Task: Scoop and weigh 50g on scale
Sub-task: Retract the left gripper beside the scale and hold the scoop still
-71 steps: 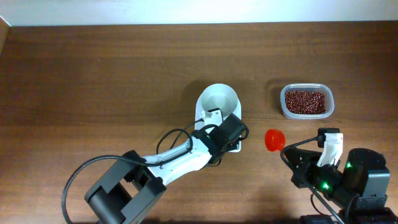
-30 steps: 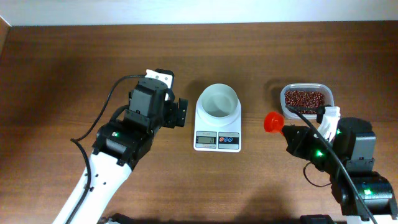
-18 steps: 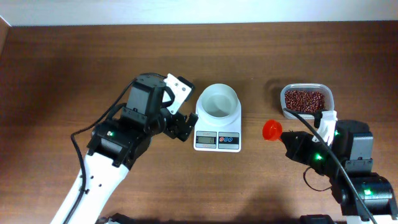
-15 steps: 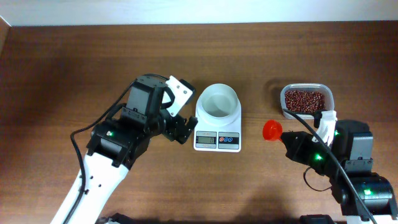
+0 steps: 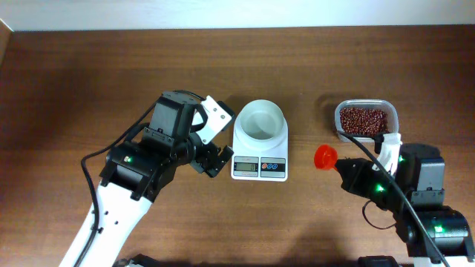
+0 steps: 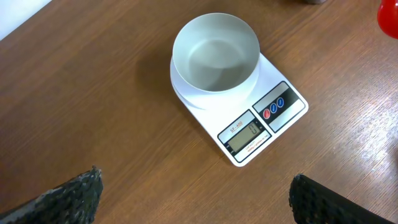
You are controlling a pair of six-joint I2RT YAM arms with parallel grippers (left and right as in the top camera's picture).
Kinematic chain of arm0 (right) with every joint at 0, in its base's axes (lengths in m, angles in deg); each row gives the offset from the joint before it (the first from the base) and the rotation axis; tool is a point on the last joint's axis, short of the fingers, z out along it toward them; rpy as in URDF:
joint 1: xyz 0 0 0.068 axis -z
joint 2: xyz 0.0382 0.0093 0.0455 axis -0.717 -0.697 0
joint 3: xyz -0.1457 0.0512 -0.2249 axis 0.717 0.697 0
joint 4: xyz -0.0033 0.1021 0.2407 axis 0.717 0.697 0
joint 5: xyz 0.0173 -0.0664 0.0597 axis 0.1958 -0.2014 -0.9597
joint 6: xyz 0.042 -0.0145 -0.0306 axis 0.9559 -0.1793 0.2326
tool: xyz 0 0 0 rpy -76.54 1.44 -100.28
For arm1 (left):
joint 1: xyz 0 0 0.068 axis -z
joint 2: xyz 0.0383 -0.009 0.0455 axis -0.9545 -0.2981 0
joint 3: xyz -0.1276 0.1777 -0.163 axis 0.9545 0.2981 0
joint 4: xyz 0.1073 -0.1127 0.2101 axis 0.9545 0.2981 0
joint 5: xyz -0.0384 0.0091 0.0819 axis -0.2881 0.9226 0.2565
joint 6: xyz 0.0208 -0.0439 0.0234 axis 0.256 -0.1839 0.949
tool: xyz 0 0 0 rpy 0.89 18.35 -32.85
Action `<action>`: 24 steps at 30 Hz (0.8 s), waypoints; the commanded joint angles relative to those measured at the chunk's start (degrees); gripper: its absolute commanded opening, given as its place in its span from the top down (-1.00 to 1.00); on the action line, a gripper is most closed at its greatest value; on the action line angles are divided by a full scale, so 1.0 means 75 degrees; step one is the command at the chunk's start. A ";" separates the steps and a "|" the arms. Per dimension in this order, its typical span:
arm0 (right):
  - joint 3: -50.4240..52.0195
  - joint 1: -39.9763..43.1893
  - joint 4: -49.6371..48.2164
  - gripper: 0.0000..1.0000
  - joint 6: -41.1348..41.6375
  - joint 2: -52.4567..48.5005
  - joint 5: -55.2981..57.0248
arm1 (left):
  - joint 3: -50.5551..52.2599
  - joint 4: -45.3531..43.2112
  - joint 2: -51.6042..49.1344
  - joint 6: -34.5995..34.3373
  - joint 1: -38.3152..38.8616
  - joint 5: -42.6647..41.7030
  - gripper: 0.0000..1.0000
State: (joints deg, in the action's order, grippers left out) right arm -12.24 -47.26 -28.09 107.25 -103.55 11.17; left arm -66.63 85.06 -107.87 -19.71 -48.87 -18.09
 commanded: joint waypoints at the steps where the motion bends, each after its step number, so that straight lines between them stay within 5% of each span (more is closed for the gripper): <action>1: -0.0105 0.0047 0.0009 0.92 -0.0105 0.0058 0.0122 | -0.0163 0.0015 0.0102 0.0149 -0.0044 -0.0207 -0.98; 11: -0.0105 0.0047 0.0047 0.92 -0.0108 0.0058 0.0122 | -0.0163 0.0755 0.0099 0.2005 -0.0044 -0.1786 -0.98; 17: -0.0105 0.0047 0.0210 0.92 -0.0108 0.0058 0.0125 | -0.0163 0.1294 0.0099 0.2133 -0.0044 -0.0723 -0.98; 24: -0.0105 0.0047 0.0181 0.92 -0.0108 0.0058 0.0152 | -0.0163 0.1291 0.0099 0.2133 -0.0044 -0.0723 -0.98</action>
State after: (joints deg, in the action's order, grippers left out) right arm -12.24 -47.26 -26.54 107.23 -103.55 11.39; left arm -66.68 94.64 -107.87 -4.78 -48.87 -23.94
